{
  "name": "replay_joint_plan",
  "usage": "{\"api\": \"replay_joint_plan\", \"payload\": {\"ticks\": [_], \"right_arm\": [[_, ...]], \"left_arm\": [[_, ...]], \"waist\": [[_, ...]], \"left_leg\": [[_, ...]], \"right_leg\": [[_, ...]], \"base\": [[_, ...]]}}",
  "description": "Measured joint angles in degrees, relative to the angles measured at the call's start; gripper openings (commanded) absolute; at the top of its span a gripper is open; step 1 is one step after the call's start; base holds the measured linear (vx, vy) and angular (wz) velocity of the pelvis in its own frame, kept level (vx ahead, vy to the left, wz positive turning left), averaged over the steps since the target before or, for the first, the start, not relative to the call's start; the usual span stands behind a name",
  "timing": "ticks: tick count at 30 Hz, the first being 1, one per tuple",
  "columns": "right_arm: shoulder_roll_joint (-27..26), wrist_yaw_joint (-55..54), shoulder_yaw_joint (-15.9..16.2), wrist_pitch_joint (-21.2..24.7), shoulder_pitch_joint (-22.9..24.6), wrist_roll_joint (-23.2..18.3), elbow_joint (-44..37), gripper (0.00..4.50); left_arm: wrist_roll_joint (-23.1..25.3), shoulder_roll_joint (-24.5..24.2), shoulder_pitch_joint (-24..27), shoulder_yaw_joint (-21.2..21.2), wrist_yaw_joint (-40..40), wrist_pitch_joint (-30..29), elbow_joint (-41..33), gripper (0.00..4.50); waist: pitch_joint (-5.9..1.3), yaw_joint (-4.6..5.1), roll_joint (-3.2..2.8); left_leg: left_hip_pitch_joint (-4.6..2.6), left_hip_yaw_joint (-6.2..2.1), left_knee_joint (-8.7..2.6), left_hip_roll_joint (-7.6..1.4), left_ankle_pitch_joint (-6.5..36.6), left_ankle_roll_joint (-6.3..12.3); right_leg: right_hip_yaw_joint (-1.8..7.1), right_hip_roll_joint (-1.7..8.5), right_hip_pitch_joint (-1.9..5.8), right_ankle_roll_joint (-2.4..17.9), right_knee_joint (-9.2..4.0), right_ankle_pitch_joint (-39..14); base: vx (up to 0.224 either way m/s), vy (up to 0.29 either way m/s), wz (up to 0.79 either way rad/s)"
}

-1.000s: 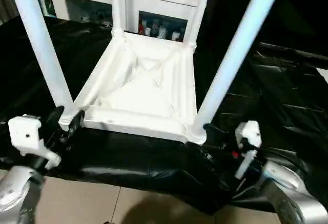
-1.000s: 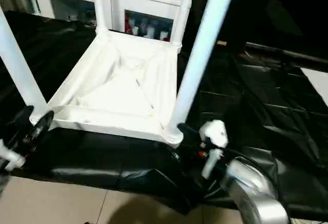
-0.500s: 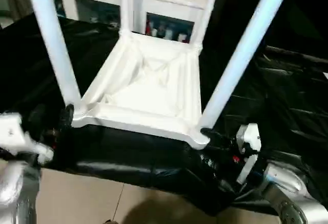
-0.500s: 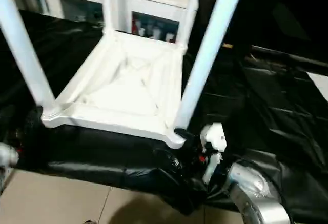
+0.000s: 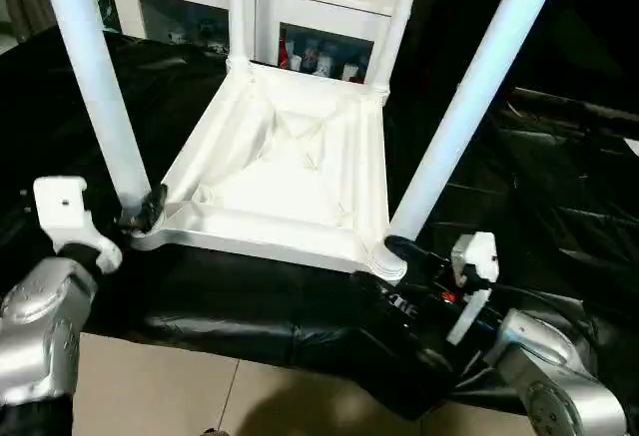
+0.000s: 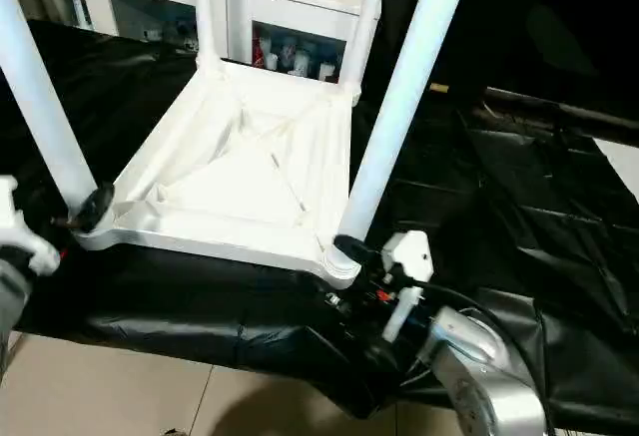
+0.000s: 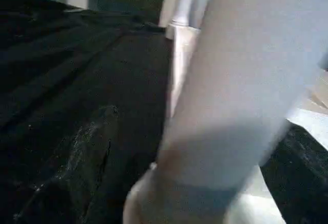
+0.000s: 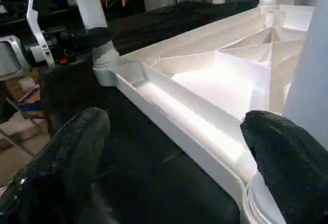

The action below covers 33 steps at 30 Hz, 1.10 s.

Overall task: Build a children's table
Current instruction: Flip table

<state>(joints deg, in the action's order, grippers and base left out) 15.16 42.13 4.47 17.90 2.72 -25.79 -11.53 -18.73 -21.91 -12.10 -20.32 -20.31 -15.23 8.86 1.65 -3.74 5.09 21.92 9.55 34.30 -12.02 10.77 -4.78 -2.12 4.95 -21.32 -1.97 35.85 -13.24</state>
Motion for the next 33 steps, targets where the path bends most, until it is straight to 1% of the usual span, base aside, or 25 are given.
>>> {"api": "replay_joint_plan", "payload": {"ticks": [3, 4, 6, 8, 9, 10, 11, 14, 15, 17, 18, 19, 21, 24, 26, 29, 33], "right_arm": [[-0.6, -0.7, 0.8, -0.7, -0.3, 1.2, 1.3, 4.5], [-0.7, -0.8, 1.0, -0.8, -0.3, 1.4, 1.5, 4.5], [-0.8, -1.5, 1.3, -1.2, -0.3, 1.9, 1.6, 4.5], [-1.2, -2.1, 1.7, -1.8, -0.3, 2.0, 1.6, 4.5], [-1.4, -2.4, 1.7, -2.1, -0.2, 2.1, 1.6, 4.5], [-1.5, -2.4, 1.8, -2.2, -0.2, 2.4, 1.6, 4.5], [-1.6, -2.5, 1.8, -2.4, -0.2, 2.8, 1.6, 4.5], [-2.2, -3.2, 2.0, -3.2, 0.0, 3.8, 2.0, 4.5], [-2.5, -3.5, 2.2, -3.4, 0.0, 4.0, 2.4, 4.5], [-2.9, -4.0, 2.3, -4.0, 0.0, 4.2, 2.9, 4.5], [-3.3, -4.5, 2.3, -4.6, 0.0, 4.4, 3.1, 4.5], [-3.6, -5.0, 2.3, -4.9, 0.0, 4.3, 3.2, 4.5], [-4.0, -5.9, 2.3, -5.4, 0.0, 4.5, 3.3, 4.5], [-4.0, -6.7, 2.3, -6.3, 0.0, 5.6, 4.3, 4.5], [-4.1, -6.9, 2.3, -6.8, -0.1, 6.2, 5.2, 4.5], [-4.4, -6.7, 2.2, -7.4, -0.6, 6.2, 5.8, 4.5], [-4.3, -5.8, 2.2, -7.6, -2.0, 6.2, 6.2, 4.5]], "left_arm": [[-0.1, 0.0, -2.0, 0.3, -0.3, -0.7, 1.6, 4.08], [-0.1, 0.0, -2.1, 0.3, -0.3, -0.7, 1.6, 3.95], [-0.1, -0.1, -2.6, 0.7, -0.2, -1.0, 2.4, 3.74], [-0.1, 0.0, -2.9, 1.1, -0.2, -1.5, 3.4, 3.72], [-0.1, 0.1, -3.0, 1.3, -0.2, -1.9, 3.5, 3.59], [-0.1, 0.1, -3.1, 1.5, -0.2, -2.0, 3.5, 3.35], [-0.1, 0.2, -3.2, 1.5, -0.1, -2.1, 3.5, 3.35], [-0.6, 0.8, -3.6, 1.6, 0.1, -3.0, 3.5, 3.26], [-0.7, 0.9, -3.7, 1.5, 0.3, -3.3, 3.5, 3.0], [-0.7, 1.1, -4.1, 1.5, 0.5, -3.7, 3.9, 2.92], [-0.7, 1.3, -4.4, 1.5, 0.6, -3.8, 4.2, 2.76], [-0.7, 1.3, -4.6, 1.6, 0.6, -3.8, 4.6, 2.76], [-0.6, 1.4, -5.0, 1.9, 0.6, -3.8, 5.0, 2.55], [-0.2, 1.8, -5.3, 2.4, 0.5, -4.2, 5.0, 2.45], [-0.2, 2.3, -5.4, 2.4, 0.5, -4.6, 4.9, 2.42], [-0.6, 3.6, -5.4, 2.3, 0.6, -5.9, 4.0, 2.41], [-1.1, 5.8, -5.6, 2.3, 1.0, -7.7, 2.4, 2.4]], "waist": [[0.1, -0.15, -0.18], [0.15, -0.23, -0.26], [0.33, -0.54, -0.61], [0.36, -0.78, -0.79], [0.4, -0.96, -0.85], [0.44, -1.1, -0.91], [0.48, -1.24, -1.02], [0.58, -1.32, -1.47], [0.61, -1.32, -1.58], [0.74, -1.34, -1.92], [0.83, -1.34, -2.1], [0.88, -1.35, -2.22], [1.02, -1.42, -2.5], [1.15, -1.56, -2.88], [1.12, -1.66, -3.03], [1.12, -1.79, -3.12], [1.14, -2.22, -3.15]], "left_leg": [[-0.02, 0.0, 0.0, 0.0, 0.0, 0.0], [-0.03, 0.0, 0.0, 0.0, 0.0, 0.0], [-0.03, 0.01, 0.0, 0.01, 0.0, 0.0], [-0.03, 0.01, -0.01, 0.0, 0.0, -0.01], [-0.03, 0.01, 0.0, 0.0, 0.0, -0.02], [-0.03, 0.01, 0.0, 0.0, 0.0, -0.03], [-0.02, 0.01, 0.0, 0.0, 0.0, -0.03], [-0.02, 0.01, -0.01, 0.01, 0.0, -0.04], [-0.02, 0.01, -0.01, 0.0, 0.0, -0.04], [-0.02, -0.01, -0.01, 0.0, 0.0, -0.06], [-0.02, 0.0, -0.01, 0.01, 0.0, -0.07], [-0.03, 0.0, -0.01, 0.02, 0.0, -0.07], [-0.03, -0.01, -0.01, 0.02, 0.0, -0.07], [0.0, 0.01, -0.01, 0.06, 0.0, -0.07], [0.01, 0.04, -0.01, 0.07, 0.0, -0.06], [0.06, 0.08, -0.02, 0.07, -0.1, 0.04], [0.16, 0.21, -0.05, 0.14, -0.4, 0.24]], "right_leg": [[0.01, 0.01, 0.01, 0.0, 0.01, 0.0], [0.01, 0.01, 0.02, 0.0, 0.01, 0.0], [0.01, 0.01, 0.01, 0.0, 0.02, 0.0], [0.01, 0.01, 0.01, 0.0, 0.04, 0.0], [0.01, 0.01, 0.0, 0.0, 0.04, 0.0], [0.01, 0.01, 0.0, 0.0, 0.05, 0.0], [0.01, 0.01, 0.0, 0.0, 0.05, 0.0], [0.01, 0.01, 0.0, 0.0, 0.05, 0.0], [0.0, 0.01, -0.01, 0.0, 0.07, 0.0], [-0.01, 0.01, 0.0, 0.0, 0.08, 0.0], [0.0, 0.02, -0.01, 0.1, 0.08, 0.0], [0.0, 0.02, 0.0, 0.1, 0.09, 0.0], [-0.01, 0.03, 0.0, 0.2, 0.09, 0.1], [-0.03, 0.1, -0.01, 0.2, 0.1, 0.1], [-0.04, 0.13, 0.0, 0.2, 0.1, 0.1], [-0.04, 0.15, -0.04, 0.2, 0.1, 0.1], [-0.04, 0.29, -0.1, 0.2, 0.09, 0.1]], "base": [[0.0, 0.0, 0.0], [0.0, 0.0, 0.0], [0.0, 0.0, 0.0], [0.0, 0.0, 0.0], [0.0, 0.0, 0.0], [0.0, 0.0, 0.0], [0.0, 0.0, 0.0], [0.0, 0.0, 0.0], [0.0, 0.0, 0.0], [0.0, 0.0, 0.0], [0.0, 0.0, 0.0], [0.0, 0.0, 0.0], [0.0, 0.0, 0.0], [0.0, 0.0, 0.0], [0.0, 0.0, 0.0], [0.0, 0.0, 0.0], [0.0, 0.0, 0.0]]}}
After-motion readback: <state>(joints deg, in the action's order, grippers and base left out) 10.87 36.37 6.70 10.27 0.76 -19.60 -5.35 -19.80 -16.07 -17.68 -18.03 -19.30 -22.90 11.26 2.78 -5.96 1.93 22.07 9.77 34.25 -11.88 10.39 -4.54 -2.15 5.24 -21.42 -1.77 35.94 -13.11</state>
